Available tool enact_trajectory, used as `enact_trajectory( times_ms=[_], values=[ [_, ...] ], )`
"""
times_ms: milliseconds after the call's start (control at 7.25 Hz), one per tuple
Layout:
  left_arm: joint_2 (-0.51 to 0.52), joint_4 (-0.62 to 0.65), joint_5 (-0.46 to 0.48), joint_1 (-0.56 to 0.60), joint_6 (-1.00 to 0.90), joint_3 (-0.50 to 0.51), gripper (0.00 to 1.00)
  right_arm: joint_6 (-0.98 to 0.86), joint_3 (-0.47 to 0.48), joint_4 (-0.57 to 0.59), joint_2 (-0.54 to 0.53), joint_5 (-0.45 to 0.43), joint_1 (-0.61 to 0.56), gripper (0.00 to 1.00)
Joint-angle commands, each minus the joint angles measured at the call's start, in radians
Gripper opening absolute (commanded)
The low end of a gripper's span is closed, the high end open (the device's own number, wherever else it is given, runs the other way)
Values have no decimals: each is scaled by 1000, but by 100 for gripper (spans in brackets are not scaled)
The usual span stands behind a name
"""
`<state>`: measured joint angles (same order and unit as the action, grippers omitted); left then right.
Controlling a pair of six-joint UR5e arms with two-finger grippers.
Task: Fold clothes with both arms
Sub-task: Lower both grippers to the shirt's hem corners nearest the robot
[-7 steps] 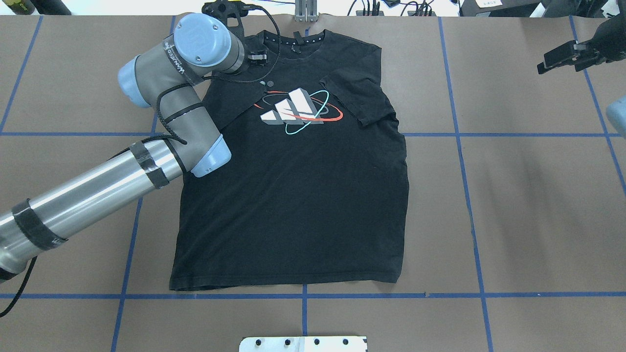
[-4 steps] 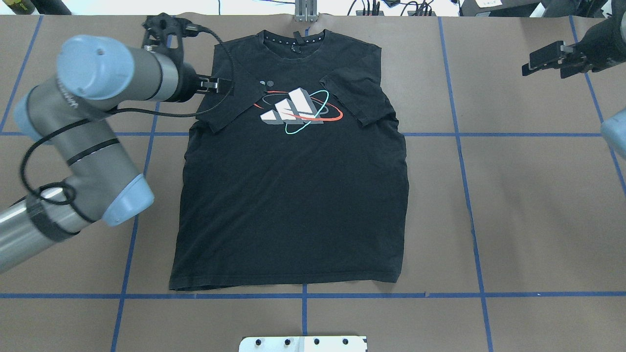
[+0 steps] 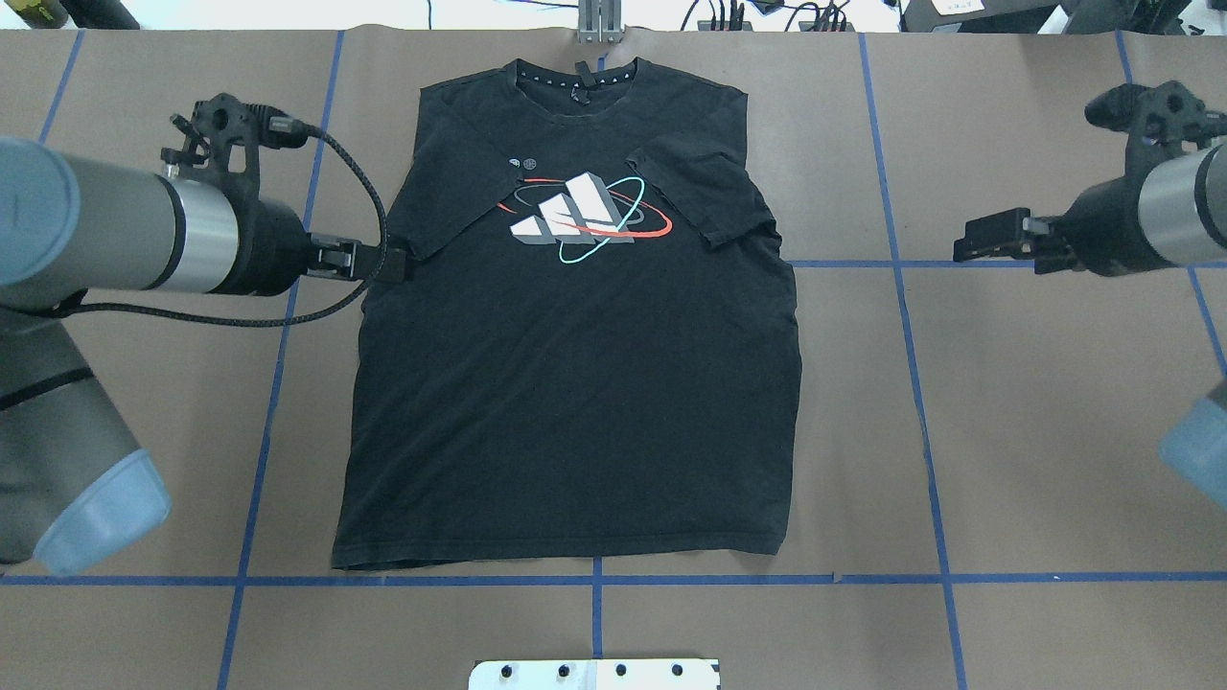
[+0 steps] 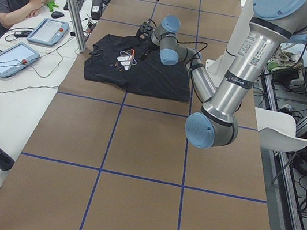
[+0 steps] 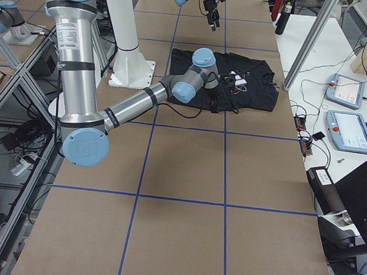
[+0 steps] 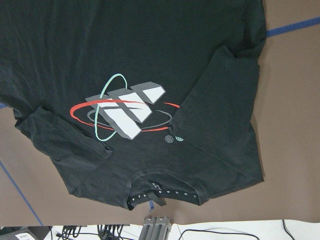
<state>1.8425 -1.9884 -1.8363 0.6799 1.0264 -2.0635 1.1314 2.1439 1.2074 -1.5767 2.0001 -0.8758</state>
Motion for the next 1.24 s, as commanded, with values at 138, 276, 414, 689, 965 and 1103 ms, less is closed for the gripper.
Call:
enact_trajectory(
  times_ms=[138, 276, 414, 689, 965, 1103],
  values=[
    [-123, -3, 222, -279, 211, -53, 100, 291, 186, 0, -166, -373, 419, 100],
    [-153, -3, 270, -339, 248, -62, 100, 341, 186, 1, -166, -479, 519, 100],
    [-185, -7, 272, -362, 251, -66, 100, 344, 185, 1, -164, -512, 576, 100],
    [-212, -30, 270, -388, 257, -60, 100, 346, 174, -5, -129, -518, 601, 100],
    [-230, -33, 272, -465, 332, -53, 100, 343, 117, -9, -123, -541, 600, 100],
    [-233, -33, 273, -488, 346, -47, 100, 344, 117, -9, -123, -541, 600, 100]
  ],
)
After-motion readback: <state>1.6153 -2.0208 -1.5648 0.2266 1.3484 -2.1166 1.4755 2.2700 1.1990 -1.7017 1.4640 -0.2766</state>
